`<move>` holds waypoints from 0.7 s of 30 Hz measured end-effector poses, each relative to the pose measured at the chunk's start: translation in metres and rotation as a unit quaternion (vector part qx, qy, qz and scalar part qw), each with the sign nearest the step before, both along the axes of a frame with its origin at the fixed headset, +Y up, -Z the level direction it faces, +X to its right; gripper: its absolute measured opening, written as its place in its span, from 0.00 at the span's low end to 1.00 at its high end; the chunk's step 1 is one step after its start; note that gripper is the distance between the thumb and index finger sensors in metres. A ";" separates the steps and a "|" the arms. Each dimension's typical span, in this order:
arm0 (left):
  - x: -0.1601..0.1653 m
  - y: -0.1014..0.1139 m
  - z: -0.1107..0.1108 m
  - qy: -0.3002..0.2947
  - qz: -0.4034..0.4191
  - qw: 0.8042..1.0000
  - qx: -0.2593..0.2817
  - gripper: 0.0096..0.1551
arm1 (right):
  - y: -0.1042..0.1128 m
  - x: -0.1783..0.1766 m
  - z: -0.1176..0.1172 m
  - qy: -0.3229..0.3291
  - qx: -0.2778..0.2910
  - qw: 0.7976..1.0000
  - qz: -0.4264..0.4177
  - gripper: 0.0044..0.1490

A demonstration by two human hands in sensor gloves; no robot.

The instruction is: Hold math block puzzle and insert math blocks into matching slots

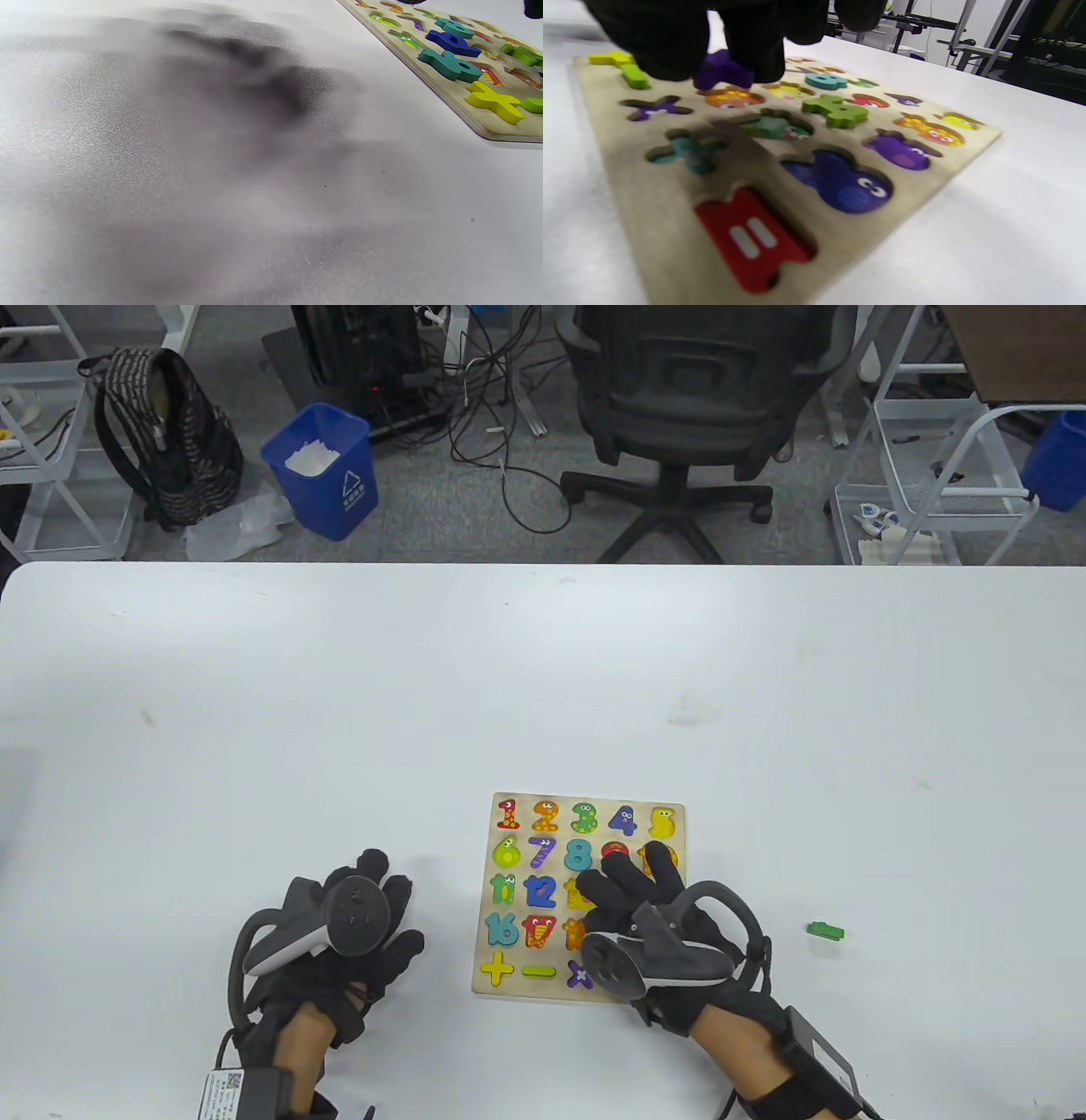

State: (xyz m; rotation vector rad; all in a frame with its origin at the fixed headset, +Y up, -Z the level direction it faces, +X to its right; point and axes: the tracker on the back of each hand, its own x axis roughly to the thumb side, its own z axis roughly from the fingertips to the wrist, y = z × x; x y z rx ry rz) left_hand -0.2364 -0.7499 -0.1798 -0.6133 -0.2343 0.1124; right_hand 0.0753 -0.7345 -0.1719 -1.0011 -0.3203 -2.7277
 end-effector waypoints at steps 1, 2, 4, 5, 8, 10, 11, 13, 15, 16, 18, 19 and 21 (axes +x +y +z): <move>0.000 0.000 0.000 0.000 0.001 1.000 0.001 0.44 | 0.000 -0.001 0.001 0.005 -0.002 1.000 -0.001 0.35; -0.001 0.000 0.000 0.001 0.002 1.000 0.002 0.44 | -0.001 -0.003 0.003 0.013 -0.003 1.000 -0.006 0.35; -0.001 0.000 0.000 0.001 0.004 1.000 0.000 0.44 | -0.002 -0.005 0.005 0.023 -0.007 1.000 -0.009 0.35; -0.001 -0.001 0.000 0.001 0.004 1.000 -0.001 0.44 | -0.003 -0.007 0.006 0.029 -0.007 1.000 -0.007 0.35; 0.000 -0.001 0.000 0.000 0.005 1.000 -0.003 0.44 | -0.006 -0.013 0.008 0.044 0.001 0.999 0.001 0.35; 0.000 -0.001 0.000 0.000 0.005 1.000 -0.003 0.43 | -0.008 -0.015 0.010 0.050 0.003 0.999 0.008 0.35; 0.000 -0.001 0.000 0.000 0.005 1.000 -0.003 0.44 | -0.008 -0.017 0.010 0.053 0.005 0.999 0.010 0.35; -0.001 -0.001 0.000 0.000 0.006 1.000 -0.003 0.43 | -0.010 -0.019 0.012 0.060 0.011 0.998 0.014 0.35; -0.001 -0.001 0.000 0.000 0.006 1.000 -0.004 0.44 | -0.011 -0.021 0.013 0.066 0.020 0.997 0.014 0.35; -0.001 -0.001 0.000 0.000 0.006 1.000 -0.004 0.44 | -0.012 -0.022 0.013 0.068 0.023 0.997 0.016 0.34; -0.001 -0.001 0.000 -0.001 0.006 1.000 -0.005 0.44 | -0.013 -0.023 0.014 0.071 0.025 0.997 0.019 0.33; -0.001 -0.001 0.000 -0.001 0.006 1.000 -0.005 0.44 | -0.013 -0.024 0.014 0.073 0.026 0.997 0.022 0.33; 0.000 -0.001 0.000 -0.001 0.006 1.000 -0.006 0.44 | -0.013 -0.026 0.016 0.075 0.036 0.996 0.043 0.32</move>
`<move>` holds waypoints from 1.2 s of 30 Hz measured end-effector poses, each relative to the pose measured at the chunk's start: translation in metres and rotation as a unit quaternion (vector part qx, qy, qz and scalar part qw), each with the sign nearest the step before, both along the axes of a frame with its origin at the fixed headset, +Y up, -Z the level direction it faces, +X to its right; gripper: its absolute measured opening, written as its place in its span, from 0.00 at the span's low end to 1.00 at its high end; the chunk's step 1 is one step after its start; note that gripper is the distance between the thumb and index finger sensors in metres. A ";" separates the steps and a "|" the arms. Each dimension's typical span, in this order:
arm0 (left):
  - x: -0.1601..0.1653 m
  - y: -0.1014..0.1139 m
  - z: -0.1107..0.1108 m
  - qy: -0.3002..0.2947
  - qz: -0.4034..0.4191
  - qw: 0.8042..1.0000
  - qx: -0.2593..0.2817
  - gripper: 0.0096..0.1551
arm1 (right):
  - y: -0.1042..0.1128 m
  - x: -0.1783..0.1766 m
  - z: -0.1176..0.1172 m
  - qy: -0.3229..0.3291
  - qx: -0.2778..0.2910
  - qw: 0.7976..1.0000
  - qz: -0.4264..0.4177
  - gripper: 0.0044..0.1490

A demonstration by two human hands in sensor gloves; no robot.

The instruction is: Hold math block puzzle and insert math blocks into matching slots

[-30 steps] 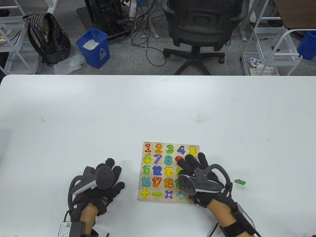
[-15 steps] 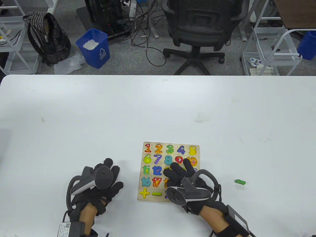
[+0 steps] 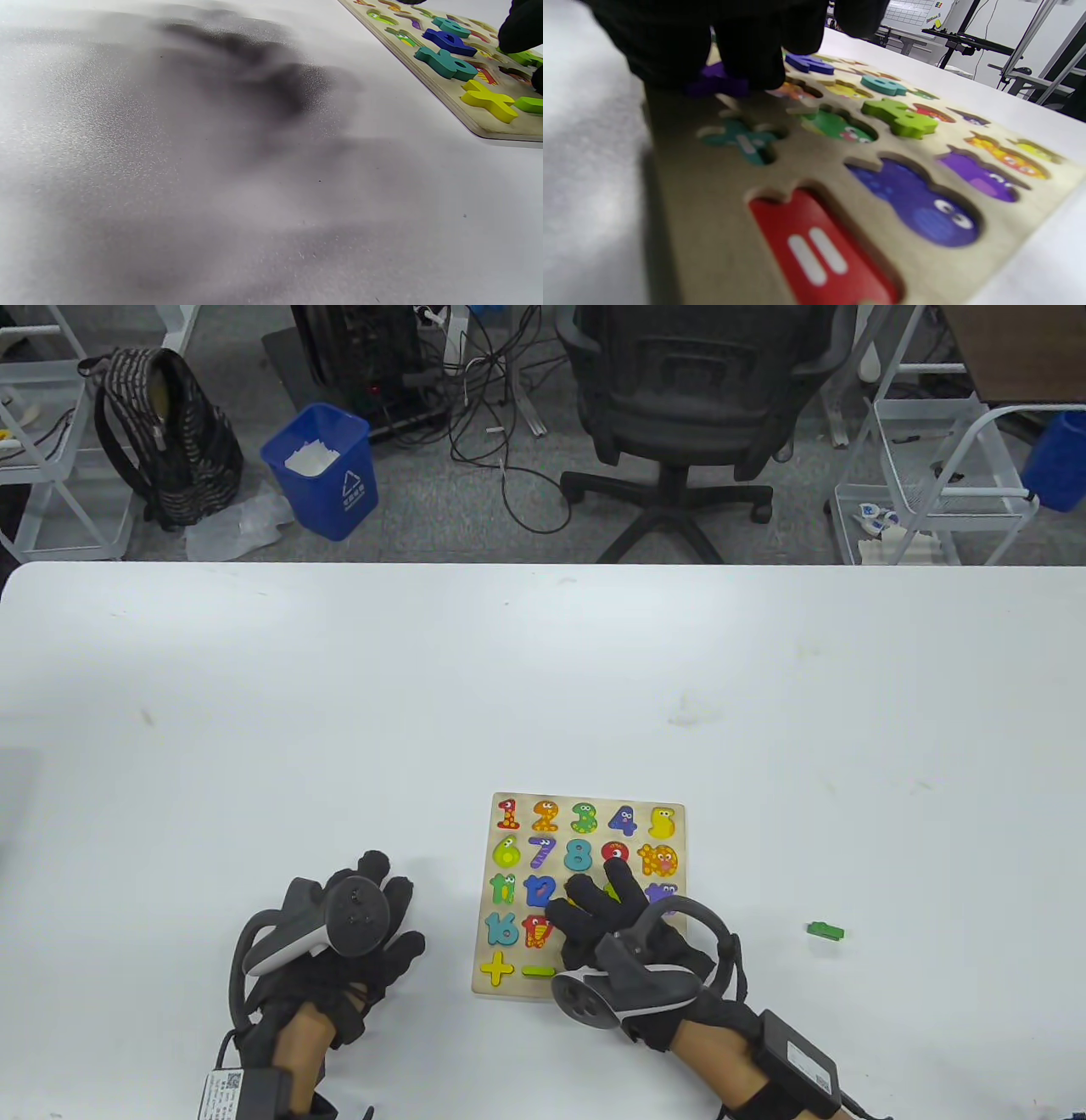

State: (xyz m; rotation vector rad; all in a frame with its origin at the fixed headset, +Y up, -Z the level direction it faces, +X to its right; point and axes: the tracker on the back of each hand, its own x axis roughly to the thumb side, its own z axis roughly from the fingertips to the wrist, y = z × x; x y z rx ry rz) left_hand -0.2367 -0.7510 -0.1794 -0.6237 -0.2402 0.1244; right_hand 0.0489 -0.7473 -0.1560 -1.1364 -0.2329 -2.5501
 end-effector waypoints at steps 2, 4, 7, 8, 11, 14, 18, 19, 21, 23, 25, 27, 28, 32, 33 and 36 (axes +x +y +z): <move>0.000 0.000 0.000 0.000 0.000 1.000 0.000 0.44 | 0.000 -0.004 0.003 0.009 0.010 1.000 0.013 0.30; 0.000 0.000 0.000 -0.001 -0.001 1.000 -0.001 0.44 | 0.001 -0.007 0.006 0.019 0.025 0.999 0.030 0.29; 0.001 0.000 0.000 -0.002 0.003 1.000 -0.001 0.44 | 0.001 -0.008 0.006 0.012 0.022 0.999 0.033 0.28; 0.001 0.000 0.001 -0.002 0.002 1.000 0.000 0.44 | 0.000 -0.006 0.005 0.005 0.020 1.000 0.013 0.28; 0.001 0.000 0.001 -0.003 -0.002 1.000 -0.001 0.44 | 0.000 0.001 -0.001 -0.014 0.007 1.000 -0.014 0.29; 0.001 0.000 0.001 -0.002 0.000 1.000 -0.001 0.44 | 0.000 0.003 0.000 -0.013 0.026 0.999 -0.013 0.31; 0.000 0.001 0.001 -0.001 0.001 1.000 0.000 0.44 | 0.004 0.006 -0.002 -0.024 0.003 0.999 -0.029 0.35; 0.000 0.001 0.001 0.000 0.002 1.000 0.001 0.44 | 0.006 0.009 -0.003 -0.027 -0.001 0.999 -0.041 0.36; 0.000 0.001 0.001 0.000 0.004 1.000 0.001 0.44 | 0.012 0.016 -0.004 -0.034 0.021 0.998 -0.037 0.36; -0.001 0.001 0.001 0.001 0.004 1.000 0.001 0.44 | 0.019 0.026 -0.007 -0.050 0.029 0.998 -0.041 0.35; 0.000 0.001 0.001 0.000 0.004 1.000 0.001 0.44 | 0.026 0.040 -0.013 -0.074 0.031 0.995 -0.053 0.34; 0.000 0.001 0.000 0.000 0.004 1.000 0.001 0.44 | 0.031 0.055 -0.018 -0.096 0.041 0.994 -0.040 0.34; 0.000 0.001 0.000 -0.001 0.004 1.000 0.001 0.44 | 0.032 0.064 -0.022 -0.108 0.060 0.992 -0.015 0.34; 0.001 0.001 -0.001 -0.003 0.002 1.000 0.000 0.44 | 0.038 0.098 -0.034 -0.155 0.086 0.984 0.025 0.33; 0.001 0.001 -0.001 -0.004 0.002 1.000 0.000 0.44 | 0.039 0.108 -0.037 -0.174 0.079 0.981 0.020 0.33; 0.001 0.001 -0.001 -0.005 0.002 1.000 -0.001 0.43 | 0.041 0.133 -0.045 -0.219 0.060 0.974 0.011 0.33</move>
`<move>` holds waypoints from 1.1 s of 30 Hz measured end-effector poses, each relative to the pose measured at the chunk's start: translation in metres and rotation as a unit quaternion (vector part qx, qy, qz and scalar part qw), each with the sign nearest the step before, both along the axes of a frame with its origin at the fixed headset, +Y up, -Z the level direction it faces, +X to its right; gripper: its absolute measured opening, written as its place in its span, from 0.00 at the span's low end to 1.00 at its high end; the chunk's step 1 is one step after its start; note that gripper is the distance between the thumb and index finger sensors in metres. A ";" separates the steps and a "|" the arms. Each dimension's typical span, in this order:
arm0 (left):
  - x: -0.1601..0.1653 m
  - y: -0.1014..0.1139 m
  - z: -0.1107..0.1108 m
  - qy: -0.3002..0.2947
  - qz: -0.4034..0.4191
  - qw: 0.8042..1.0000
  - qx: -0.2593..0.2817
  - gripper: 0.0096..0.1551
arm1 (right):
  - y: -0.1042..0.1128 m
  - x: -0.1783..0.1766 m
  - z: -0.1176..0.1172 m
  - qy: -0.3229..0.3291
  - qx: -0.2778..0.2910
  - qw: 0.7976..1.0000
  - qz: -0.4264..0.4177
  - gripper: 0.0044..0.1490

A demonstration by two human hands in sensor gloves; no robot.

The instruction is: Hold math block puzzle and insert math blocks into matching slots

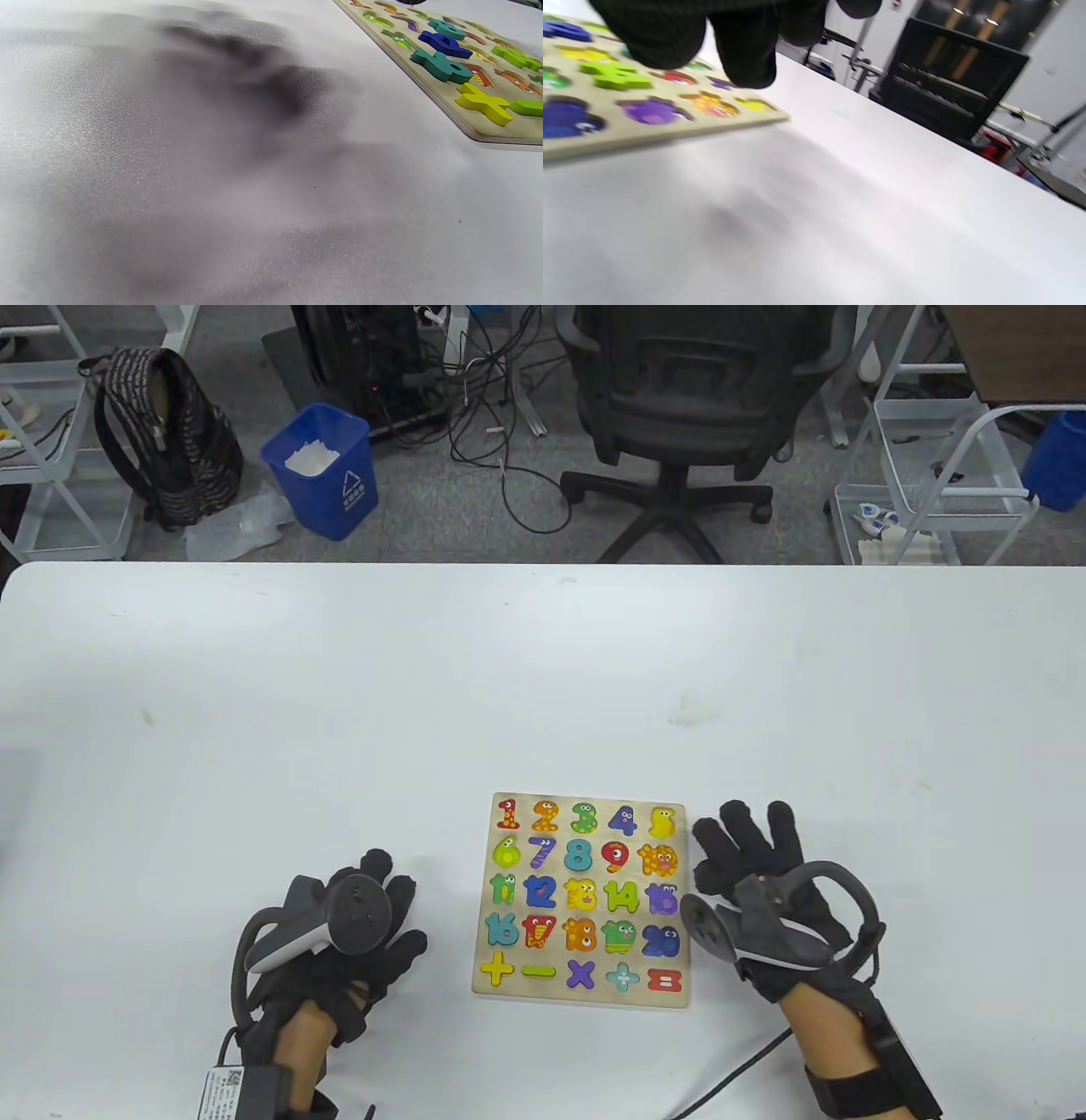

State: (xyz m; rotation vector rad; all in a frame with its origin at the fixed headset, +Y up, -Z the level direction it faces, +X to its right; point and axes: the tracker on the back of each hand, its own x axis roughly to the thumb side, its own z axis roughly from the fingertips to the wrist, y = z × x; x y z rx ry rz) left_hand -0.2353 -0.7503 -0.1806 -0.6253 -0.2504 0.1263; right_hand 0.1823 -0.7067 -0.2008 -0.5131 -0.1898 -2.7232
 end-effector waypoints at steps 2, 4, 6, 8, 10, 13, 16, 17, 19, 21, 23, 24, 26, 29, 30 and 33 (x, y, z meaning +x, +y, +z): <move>0.000 0.000 0.000 -0.001 -0.001 1.000 -0.001 0.44 | 0.000 0.013 -0.004 -0.030 -0.010 1.000 -0.001 0.33; 0.000 0.000 0.000 -0.002 -0.002 1.000 -0.001 0.44 | 0.000 0.023 -0.008 -0.053 -0.019 0.998 -0.001 0.33; 0.000 0.000 0.000 -0.002 -0.003 1.000 -0.002 0.44 | -0.001 0.032 -0.012 -0.083 -0.032 0.996 0.004 0.33; 0.000 0.000 0.000 -0.001 -0.003 1.000 -0.004 0.44 | -0.003 0.042 -0.015 -0.120 -0.054 0.991 0.020 0.34; 0.000 0.000 0.000 -0.001 -0.003 1.000 -0.005 0.44 | -0.006 0.051 -0.017 -0.158 -0.088 0.982 0.047 0.37; 0.000 0.000 0.000 -0.002 -0.005 1.000 -0.006 0.44 | -0.011 0.064 -0.020 -0.198 -0.110 0.970 0.083 0.43; 0.001 0.000 0.000 -0.004 -0.006 1.000 -0.006 0.44 | -0.016 0.073 -0.022 -0.213 -0.140 0.964 0.070 0.45; 0.001 0.000 0.000 -0.004 -0.006 1.000 -0.006 0.44 | -0.017 0.074 -0.022 -0.215 -0.147 0.963 0.068 0.45; 0.002 0.000 0.000 -0.006 -0.008 1.000 -0.005 0.44 | -0.022 0.073 -0.023 -0.208 -0.164 0.962 0.072 0.40; 0.002 0.000 0.000 -0.007 -0.008 1.000 -0.006 0.44 | -0.026 0.070 -0.024 -0.203 -0.155 0.961 0.107 0.31; 0.002 0.000 0.000 -0.007 -0.007 1.000 -0.007 0.44 | -0.027 0.068 -0.025 -0.193 -0.156 0.964 0.100 0.29; 0.002 0.000 0.000 -0.007 -0.006 1.000 -0.007 0.44 | -0.027 0.067 -0.025 -0.191 -0.137 0.967 0.101 0.29; 0.002 0.000 0.000 -0.008 -0.007 1.000 -0.007 0.44 | -0.027 0.066 -0.027 -0.193 -0.106 0.970 0.102 0.30; 0.003 0.000 0.000 -0.008 -0.006 1.000 -0.007 0.44 | -0.029 0.063 -0.030 -0.189 -0.056 0.975 0.106 0.30; 0.003 0.000 0.000 -0.008 -0.006 1.000 -0.007 0.44 | -0.030 0.062 -0.031 -0.188 -0.053 0.976 0.099 0.30; 0.003 0.000 0.000 -0.008 -0.008 1.000 -0.008 0.44 | -0.031 0.053 -0.031 -0.163 -0.020 0.982 0.098 0.30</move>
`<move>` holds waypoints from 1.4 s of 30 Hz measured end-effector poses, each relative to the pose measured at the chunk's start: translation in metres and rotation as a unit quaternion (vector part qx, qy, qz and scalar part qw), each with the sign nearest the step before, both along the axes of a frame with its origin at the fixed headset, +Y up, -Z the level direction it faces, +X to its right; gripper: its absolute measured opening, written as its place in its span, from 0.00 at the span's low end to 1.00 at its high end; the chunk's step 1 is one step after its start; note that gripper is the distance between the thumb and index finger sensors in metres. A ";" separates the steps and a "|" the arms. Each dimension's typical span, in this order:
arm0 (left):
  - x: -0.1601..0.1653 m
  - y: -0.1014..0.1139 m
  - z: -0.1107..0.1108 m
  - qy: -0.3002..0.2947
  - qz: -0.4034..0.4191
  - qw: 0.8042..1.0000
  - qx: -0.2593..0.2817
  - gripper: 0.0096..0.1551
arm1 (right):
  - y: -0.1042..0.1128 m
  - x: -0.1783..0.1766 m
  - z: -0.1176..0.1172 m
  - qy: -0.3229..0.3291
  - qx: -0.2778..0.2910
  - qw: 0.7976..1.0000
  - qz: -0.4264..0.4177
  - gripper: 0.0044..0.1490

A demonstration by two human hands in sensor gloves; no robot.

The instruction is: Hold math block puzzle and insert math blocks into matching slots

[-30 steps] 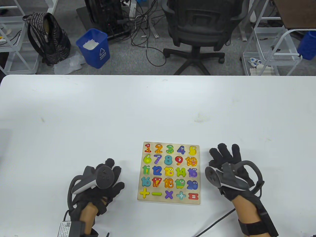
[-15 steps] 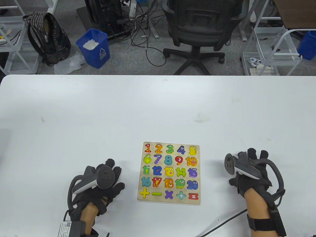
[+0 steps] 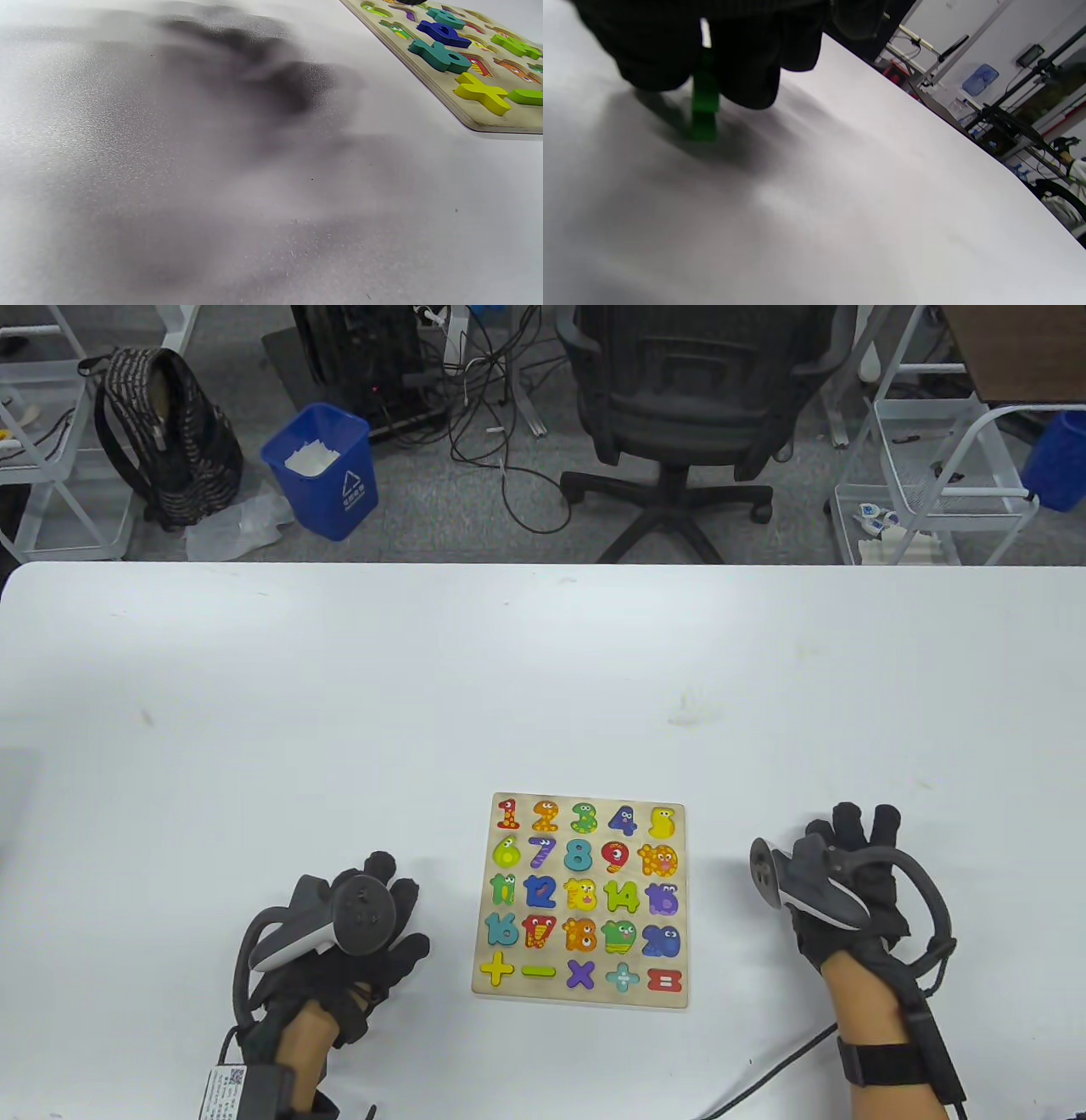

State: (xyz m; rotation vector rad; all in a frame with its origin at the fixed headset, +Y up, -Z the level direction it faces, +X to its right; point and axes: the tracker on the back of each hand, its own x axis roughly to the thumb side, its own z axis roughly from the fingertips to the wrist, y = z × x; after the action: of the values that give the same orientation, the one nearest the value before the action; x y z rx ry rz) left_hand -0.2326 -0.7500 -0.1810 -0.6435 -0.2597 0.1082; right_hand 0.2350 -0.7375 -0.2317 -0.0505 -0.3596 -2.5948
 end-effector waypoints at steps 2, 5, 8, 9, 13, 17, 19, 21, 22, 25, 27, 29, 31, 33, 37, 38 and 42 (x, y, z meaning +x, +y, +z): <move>0.000 0.000 0.000 0.000 -0.001 1.000 -0.001 0.44 | -0.002 -0.006 0.000 0.017 0.000 1.000 -0.005 0.31; 0.000 0.000 0.000 0.000 -0.003 1.000 -0.002 0.44 | -0.004 -0.012 0.000 0.028 -0.002 0.999 -0.025 0.33; 0.000 0.000 0.000 0.000 -0.003 1.000 -0.003 0.44 | -0.005 -0.015 0.001 0.034 -0.008 0.999 -0.038 0.33; 0.000 0.000 0.000 0.000 -0.003 1.000 -0.002 0.44 | -0.003 -0.015 0.001 0.038 -0.007 0.999 -0.038 0.33; 0.000 0.000 0.000 0.002 0.001 1.000 -0.002 0.44 | 0.008 -0.008 0.005 0.019 -0.020 0.997 -0.076 0.32; 0.000 0.000 0.000 0.000 -0.005 1.000 -0.001 0.43 | 0.007 0.001 0.007 -0.012 -0.080 0.996 -0.039 0.43; 0.000 0.001 0.000 -0.001 -0.007 1.000 0.000 0.43 | 0.001 0.004 0.006 -0.020 -0.112 0.993 -0.033 0.47; 0.000 0.001 0.000 -0.002 -0.008 1.000 0.001 0.43 | -0.004 0.004 0.005 -0.015 -0.128 0.991 -0.040 0.49; 0.000 0.001 0.000 -0.002 -0.008 1.000 0.001 0.43 | -0.007 0.004 0.004 -0.010 -0.135 0.990 -0.049 0.49; 0.000 0.001 0.000 -0.002 -0.007 1.000 0.001 0.43 | -0.006 0.002 0.004 0.006 -0.120 0.990 -0.067 0.45; 0.000 0.000 0.000 -0.001 -0.005 1.000 0.000 0.43 | -0.008 0.002 0.003 0.006 -0.123 0.989 -0.085 0.43; 0.000 0.000 0.000 0.000 -0.003 1.000 0.000 0.43 | -0.008 0.002 0.003 0.009 -0.120 0.989 -0.082 0.42; 0.000 0.000 0.000 0.000 -0.002 1.000 0.000 0.43 | -0.008 0.001 0.003 0.013 -0.117 0.989 -0.086 0.41; 0.000 0.000 0.000 0.000 -0.003 1.000 0.001 0.43 | -0.008 0.001 0.003 0.018 -0.111 0.990 -0.088 0.42; 0.000 0.000 0.001 -0.001 -0.003 1.000 0.001 0.43 | -0.009 0.001 0.002 0.033 -0.089 0.990 -0.107 0.42; 0.000 0.000 0.001 -0.001 -0.003 1.000 0.002 0.43 | -0.009 0.002 0.001 0.034 -0.088 0.989 -0.114 0.43; 0.000 0.000 0.001 -0.002 -0.003 1.000 0.000 0.43 | -0.009 0.010 0.003 -0.007 -0.132 0.984 -0.120 0.52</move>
State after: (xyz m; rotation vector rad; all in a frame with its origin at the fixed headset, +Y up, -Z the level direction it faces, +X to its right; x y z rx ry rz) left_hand -0.2323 -0.7500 -0.1804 -0.6437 -0.2617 0.1004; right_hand 0.2450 -0.7461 -0.2291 -0.1777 -0.7442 -2.7662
